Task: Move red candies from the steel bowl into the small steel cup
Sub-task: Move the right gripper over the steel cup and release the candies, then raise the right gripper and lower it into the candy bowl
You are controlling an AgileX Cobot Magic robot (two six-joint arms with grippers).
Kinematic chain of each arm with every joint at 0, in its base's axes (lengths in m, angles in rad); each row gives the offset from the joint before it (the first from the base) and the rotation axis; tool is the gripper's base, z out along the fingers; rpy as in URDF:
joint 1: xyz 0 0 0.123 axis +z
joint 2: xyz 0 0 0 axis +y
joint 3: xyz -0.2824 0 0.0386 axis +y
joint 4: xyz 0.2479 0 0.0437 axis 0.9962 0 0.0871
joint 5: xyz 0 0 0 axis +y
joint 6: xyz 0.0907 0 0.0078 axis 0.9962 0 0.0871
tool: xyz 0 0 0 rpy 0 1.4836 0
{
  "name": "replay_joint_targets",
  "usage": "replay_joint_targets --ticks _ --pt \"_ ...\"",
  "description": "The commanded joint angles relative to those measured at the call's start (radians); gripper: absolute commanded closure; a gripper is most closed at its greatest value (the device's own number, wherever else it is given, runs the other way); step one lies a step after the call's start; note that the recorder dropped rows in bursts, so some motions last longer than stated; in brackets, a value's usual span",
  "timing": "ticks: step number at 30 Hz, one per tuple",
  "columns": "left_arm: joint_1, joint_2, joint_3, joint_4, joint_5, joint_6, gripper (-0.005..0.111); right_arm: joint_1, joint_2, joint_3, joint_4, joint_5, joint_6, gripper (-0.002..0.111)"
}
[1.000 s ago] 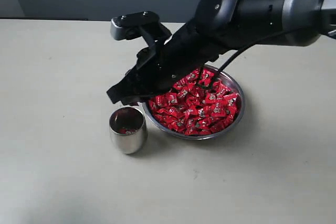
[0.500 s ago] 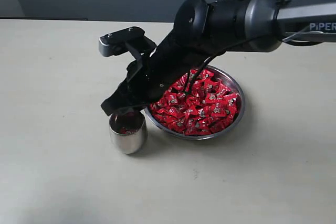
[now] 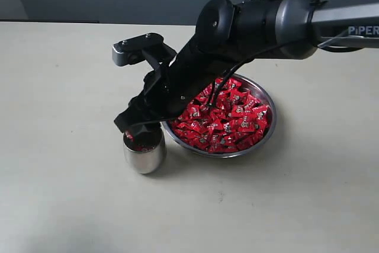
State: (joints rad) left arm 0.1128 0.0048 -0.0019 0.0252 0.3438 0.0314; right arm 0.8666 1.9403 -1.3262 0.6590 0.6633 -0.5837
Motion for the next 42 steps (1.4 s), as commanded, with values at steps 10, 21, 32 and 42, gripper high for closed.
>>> replay_joint_targets --ticks 10,21,32,42 --pt "-0.005 -0.005 0.002 0.002 -0.010 -0.002 0.106 0.001 -0.003 -0.007 -0.092 0.021 0.054 0.071" --pt "-0.005 -0.005 0.002 0.002 -0.010 -0.002 0.106 -0.069 -0.143 -0.031 -0.308 -0.019 0.224 0.071" --pt "-0.005 -0.005 0.002 0.002 -0.010 -0.002 0.106 -0.257 -0.117 -0.031 -0.617 0.086 0.489 0.071" --pt "-0.005 -0.005 0.002 0.002 -0.010 -0.002 0.106 -0.268 0.030 -0.019 -0.659 0.134 0.516 0.071"
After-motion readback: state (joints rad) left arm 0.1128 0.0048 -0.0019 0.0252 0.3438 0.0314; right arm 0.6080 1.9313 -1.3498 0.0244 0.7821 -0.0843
